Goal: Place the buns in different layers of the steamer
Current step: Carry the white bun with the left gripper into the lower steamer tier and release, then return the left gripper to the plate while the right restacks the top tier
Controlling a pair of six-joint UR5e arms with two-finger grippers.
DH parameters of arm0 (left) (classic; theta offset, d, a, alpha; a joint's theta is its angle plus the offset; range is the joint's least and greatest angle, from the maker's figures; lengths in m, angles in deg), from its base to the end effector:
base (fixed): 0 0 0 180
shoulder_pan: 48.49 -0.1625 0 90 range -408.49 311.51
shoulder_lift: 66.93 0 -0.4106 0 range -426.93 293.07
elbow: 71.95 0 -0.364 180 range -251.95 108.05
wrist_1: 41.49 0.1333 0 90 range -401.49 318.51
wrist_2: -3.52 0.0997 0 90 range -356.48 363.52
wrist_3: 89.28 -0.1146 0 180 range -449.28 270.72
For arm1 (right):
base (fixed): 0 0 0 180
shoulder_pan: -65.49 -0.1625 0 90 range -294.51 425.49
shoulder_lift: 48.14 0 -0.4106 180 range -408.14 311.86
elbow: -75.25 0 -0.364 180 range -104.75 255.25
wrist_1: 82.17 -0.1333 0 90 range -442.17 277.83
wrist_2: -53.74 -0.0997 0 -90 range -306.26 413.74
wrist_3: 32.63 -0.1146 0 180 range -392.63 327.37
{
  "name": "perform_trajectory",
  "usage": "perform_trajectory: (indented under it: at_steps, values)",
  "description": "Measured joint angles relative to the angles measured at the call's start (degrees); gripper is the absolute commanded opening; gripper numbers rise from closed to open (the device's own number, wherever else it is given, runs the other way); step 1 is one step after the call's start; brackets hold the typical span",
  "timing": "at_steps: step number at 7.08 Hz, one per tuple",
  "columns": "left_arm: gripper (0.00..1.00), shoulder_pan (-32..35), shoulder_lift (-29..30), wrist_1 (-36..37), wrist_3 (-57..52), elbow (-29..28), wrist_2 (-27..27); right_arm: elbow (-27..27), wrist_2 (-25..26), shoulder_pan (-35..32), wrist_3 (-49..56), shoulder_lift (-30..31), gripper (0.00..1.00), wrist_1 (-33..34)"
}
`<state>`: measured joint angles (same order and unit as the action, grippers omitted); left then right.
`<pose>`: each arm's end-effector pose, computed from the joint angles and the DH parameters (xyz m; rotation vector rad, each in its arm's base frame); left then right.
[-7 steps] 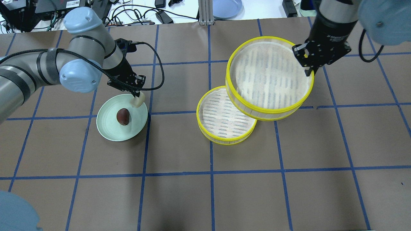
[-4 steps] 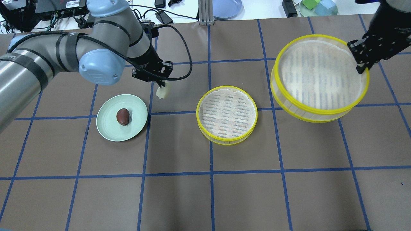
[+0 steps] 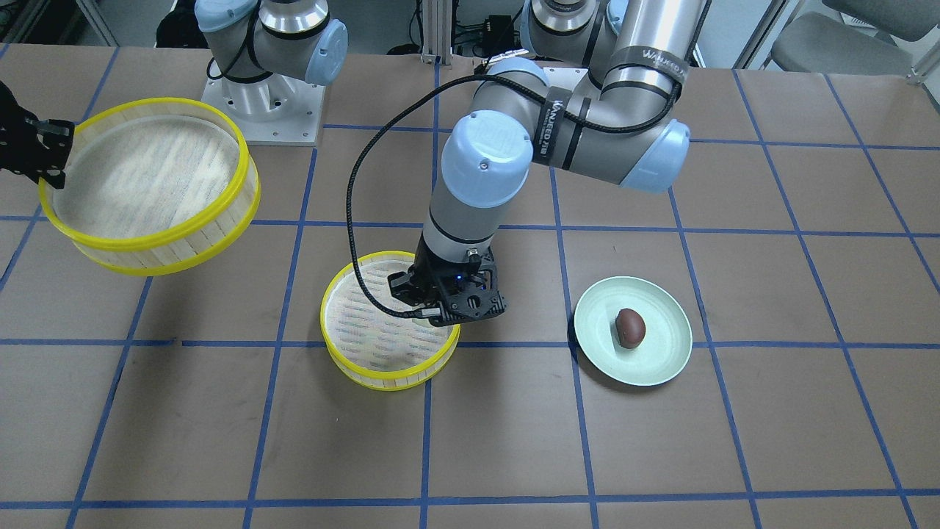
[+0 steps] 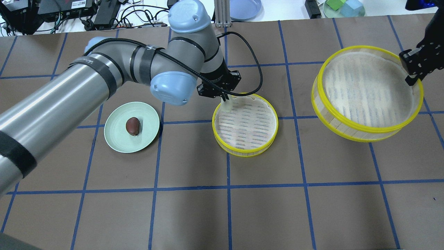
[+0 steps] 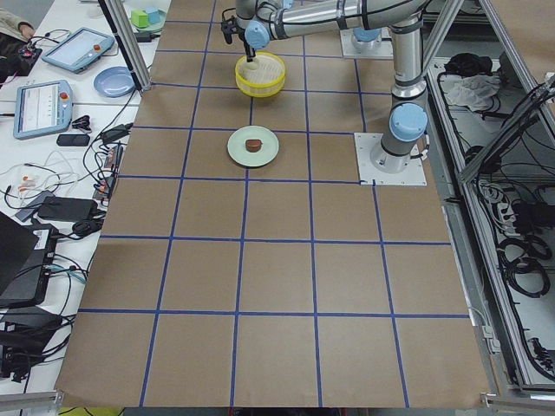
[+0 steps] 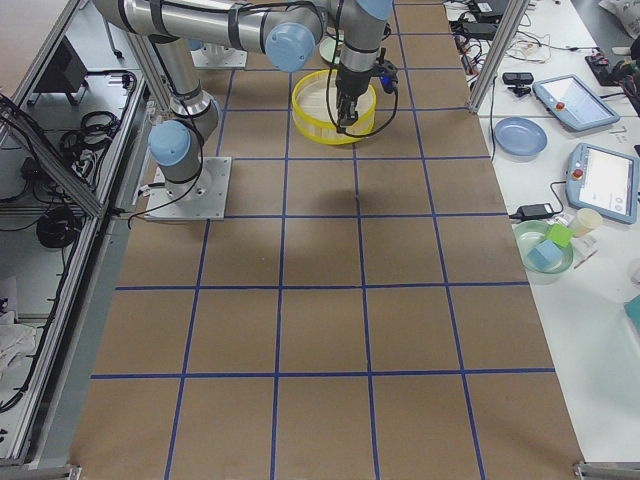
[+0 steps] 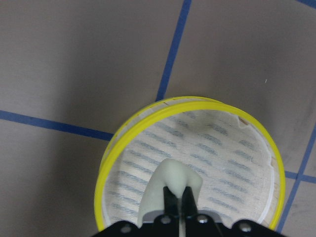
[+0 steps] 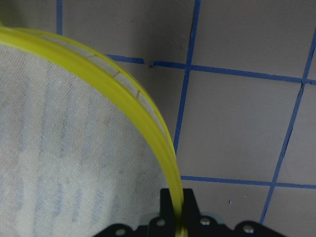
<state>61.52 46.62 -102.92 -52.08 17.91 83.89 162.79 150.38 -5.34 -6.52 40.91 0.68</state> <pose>-0.3512 -0.5187 0.2907 0.4300 -2.9196 -0.0023 -0.0372 -0.4727 0.4596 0.1943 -3.0594 -0.2078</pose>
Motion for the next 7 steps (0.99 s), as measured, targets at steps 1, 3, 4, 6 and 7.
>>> perform_trajectory:
  at_steps: [1,3,4,6,7]
  values:
    - [1.0,1.22,1.12,1.37,1.74,0.39,-0.01,0.08,-0.06,0.0,0.06,0.08,0.17,-0.04]
    - [1.0,1.98,1.56,2.48,2.25,1.56,0.0,0.46,-0.2,-0.01,0.08,0.41,0.17,-0.06]
    - [1.0,2.01,1.38,2.58,2.16,1.77,-0.04,0.61,-0.26,-0.07,0.04,0.6,0.17,-0.04]
    - [1.0,0.19,0.18,2.02,-5.94,2.21,3.26,0.81,-0.52,-1.15,-2.0,0.57,0.17,0.55]
    - [1.0,-3.2,-0.89,0.58,-13.39,3.09,7.17,0.85,-0.87,-3.48,-4.25,-0.12,0.17,1.27]
